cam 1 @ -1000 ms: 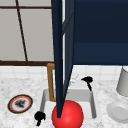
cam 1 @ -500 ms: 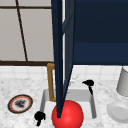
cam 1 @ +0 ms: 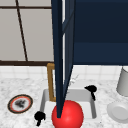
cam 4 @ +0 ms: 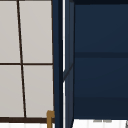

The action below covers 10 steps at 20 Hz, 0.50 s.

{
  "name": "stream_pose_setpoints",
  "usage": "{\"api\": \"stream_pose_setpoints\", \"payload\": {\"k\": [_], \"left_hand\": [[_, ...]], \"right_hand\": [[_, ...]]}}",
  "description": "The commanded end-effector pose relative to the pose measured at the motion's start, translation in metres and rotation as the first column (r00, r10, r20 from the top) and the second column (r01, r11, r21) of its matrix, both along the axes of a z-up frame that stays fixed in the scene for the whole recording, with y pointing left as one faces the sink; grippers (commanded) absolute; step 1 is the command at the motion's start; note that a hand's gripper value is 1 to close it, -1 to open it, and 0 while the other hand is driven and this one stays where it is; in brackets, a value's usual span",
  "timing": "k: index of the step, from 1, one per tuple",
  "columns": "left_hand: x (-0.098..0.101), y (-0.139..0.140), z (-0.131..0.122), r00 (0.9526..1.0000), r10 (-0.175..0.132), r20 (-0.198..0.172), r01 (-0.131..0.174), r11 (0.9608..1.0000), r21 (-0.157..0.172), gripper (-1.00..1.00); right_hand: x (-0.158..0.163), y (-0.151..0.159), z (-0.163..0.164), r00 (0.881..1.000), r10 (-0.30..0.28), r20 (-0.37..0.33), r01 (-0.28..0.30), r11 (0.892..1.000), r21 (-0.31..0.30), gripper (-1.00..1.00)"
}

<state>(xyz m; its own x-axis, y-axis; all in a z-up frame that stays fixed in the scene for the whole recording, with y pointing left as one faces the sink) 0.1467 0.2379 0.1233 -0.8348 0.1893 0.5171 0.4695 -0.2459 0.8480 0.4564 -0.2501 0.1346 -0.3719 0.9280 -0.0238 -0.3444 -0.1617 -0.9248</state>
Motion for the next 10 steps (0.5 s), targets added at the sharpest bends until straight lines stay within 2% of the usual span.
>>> {"api": "stream_pose_setpoints", "payload": {"k": [1,5,10], "left_hand": [[0.0,0.0,0.0,1.0,0.0,0.0,0.0,1.0,0.0,0.0],[0.0,0.0,0.0,1.0,0.0,0.0,0.0,1.0,0.0,0.0],[0.0,0.0,0.0,1.0,0.0,0.0,0.0,1.0,0.0,0.0]], "right_hand": [[-0.03,-0.006,-0.004,1.0,-0.029,0.0,0.029,0.999,0.019,-1.0],[-0.062,-0.011,-0.008,1.0,-0.029,-0.001,0.029,0.999,0.026,-1.0],[-0.084,-0.01,-0.008,0.995,-0.054,-0.085,0.055,0.998,0.01,-1.0]]}}
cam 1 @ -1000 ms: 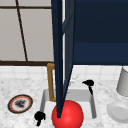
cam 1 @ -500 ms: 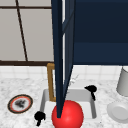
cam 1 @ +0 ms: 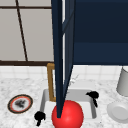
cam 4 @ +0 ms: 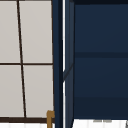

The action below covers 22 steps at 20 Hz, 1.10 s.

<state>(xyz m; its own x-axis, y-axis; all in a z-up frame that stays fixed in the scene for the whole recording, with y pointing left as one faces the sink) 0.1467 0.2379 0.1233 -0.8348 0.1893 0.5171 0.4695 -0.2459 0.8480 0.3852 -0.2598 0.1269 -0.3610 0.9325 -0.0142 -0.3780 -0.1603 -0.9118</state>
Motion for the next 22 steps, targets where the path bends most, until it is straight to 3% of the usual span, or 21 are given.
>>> {"api": "stream_pose_setpoints", "payload": {"k": [1,8,16,19,22], "left_hand": [[0.0,0.0,0.0,1.0,0.0,0.0,0.0,1.0,0.0,0.0],[0.0,0.0,0.0,1.0,0.0,0.0,0.0,1.0,0.0,0.0],[0.0,0.0,0.0,1.0,0.0,0.0,0.0,1.0,0.0,0.0],[0.0,0.0,0.0,1.0,0.0,0.0,0.0,1.0,0.0,0.0],[0.0,0.0,0.0,1.0,0.0,0.0,0.0,1.0,0.0,0.0]], "right_hand": [[-0.016,0.0,0.0,0.996,-0.05,-0.079,0.051,0.999,0.012,-1.0],[-0.04,0.005,-0.001,0.98,-0.123,-0.156,0.122,0.992,-0.013,-1.0],[-0.07,0.007,0.007,0.964,-0.202,-0.172,0.195,0.979,-0.059,-1.0],[-0.084,0.007,0.015,0.959,-0.209,-0.193,0.199,0.978,-0.067,-1.0],[-0.106,0.001,0.027,0.964,-0.178,-0.197,0.165,0.983,-0.082,-1.0]]}}
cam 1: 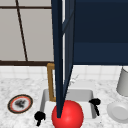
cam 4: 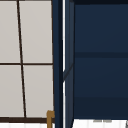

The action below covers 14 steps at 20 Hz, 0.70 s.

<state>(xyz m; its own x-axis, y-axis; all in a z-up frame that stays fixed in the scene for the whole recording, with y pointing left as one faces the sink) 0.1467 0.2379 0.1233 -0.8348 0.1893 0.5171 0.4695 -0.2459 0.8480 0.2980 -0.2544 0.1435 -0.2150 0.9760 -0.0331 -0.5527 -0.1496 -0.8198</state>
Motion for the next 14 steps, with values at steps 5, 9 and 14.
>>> {"api": "stream_pose_setpoints", "payload": {"k": [5,9,14], "left_hand": [[0.0,0.0,0.0,1.0,0.0,0.0,0.0,1.0,0.0,0.0],[0.0,0.0,0.0,1.0,0.0,0.0,0.0,1.0,0.0,0.0],[0.0,0.0,0.0,1.0,0.0,0.0,0.0,1.0,0.0,0.0]], "right_hand": [[-0.059,-0.004,0.049,0.999,-0.005,0.033,0.005,1.0,0.01,-1.0],[-0.09,0.0,0.071,1.0,-0.025,0.017,0.024,0.999,0.036,-1.0],[-0.125,0.009,0.093,0.999,-0.042,0.028,0.041,0.999,0.029,-1.0]]}}
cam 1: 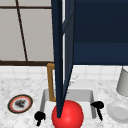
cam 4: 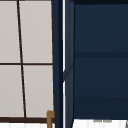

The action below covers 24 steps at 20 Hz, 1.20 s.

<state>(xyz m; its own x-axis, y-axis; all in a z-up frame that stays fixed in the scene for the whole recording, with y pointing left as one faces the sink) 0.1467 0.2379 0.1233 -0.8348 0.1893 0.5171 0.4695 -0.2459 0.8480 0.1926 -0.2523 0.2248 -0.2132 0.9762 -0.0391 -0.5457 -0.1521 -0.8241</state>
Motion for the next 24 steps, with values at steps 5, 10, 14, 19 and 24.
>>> {"api": "stream_pose_setpoints", "payload": {"k": [5,10,14,19,24], "left_hand": [[0.0,0.0,0.0,1.0,0.0,0.0,0.0,1.0,0.0,0.0],[0.0,0.0,0.0,1.0,0.0,0.0,0.0,1.0,0.0,0.0],[0.0,0.0,0.0,1.0,0.0,0.0,0.0,1.0,0.0,0.0],[0.001,-0.004,0.0,0.9999,0.016,-0.004,-0.016,0.9999,-0.004,-1.0],[0.02,-0.022,0.01,0.9997,0.006,-0.023,-0.005,0.9994,0.033,-1.0]], "right_hand": [[-0.059,0.013,0.009,0.999,-0.013,0.05,0.013,1.0,0.0,-1.0],[-0.097,0.021,0.006,0.997,-0.01,0.08,0.01,1.0,0.0,-1.0],[-0.095,0.013,0.008,0.997,-0.036,0.066,0.035,0.999,0.017,-1.0],[-0.1,0.021,0.005,0.999,0.011,0.032,-0.012,1.0,0.004,0.0],[-0.1,0.021,0.004,0.999,0.005,0.04,-0.006,1.0,0.011,0.0]]}}
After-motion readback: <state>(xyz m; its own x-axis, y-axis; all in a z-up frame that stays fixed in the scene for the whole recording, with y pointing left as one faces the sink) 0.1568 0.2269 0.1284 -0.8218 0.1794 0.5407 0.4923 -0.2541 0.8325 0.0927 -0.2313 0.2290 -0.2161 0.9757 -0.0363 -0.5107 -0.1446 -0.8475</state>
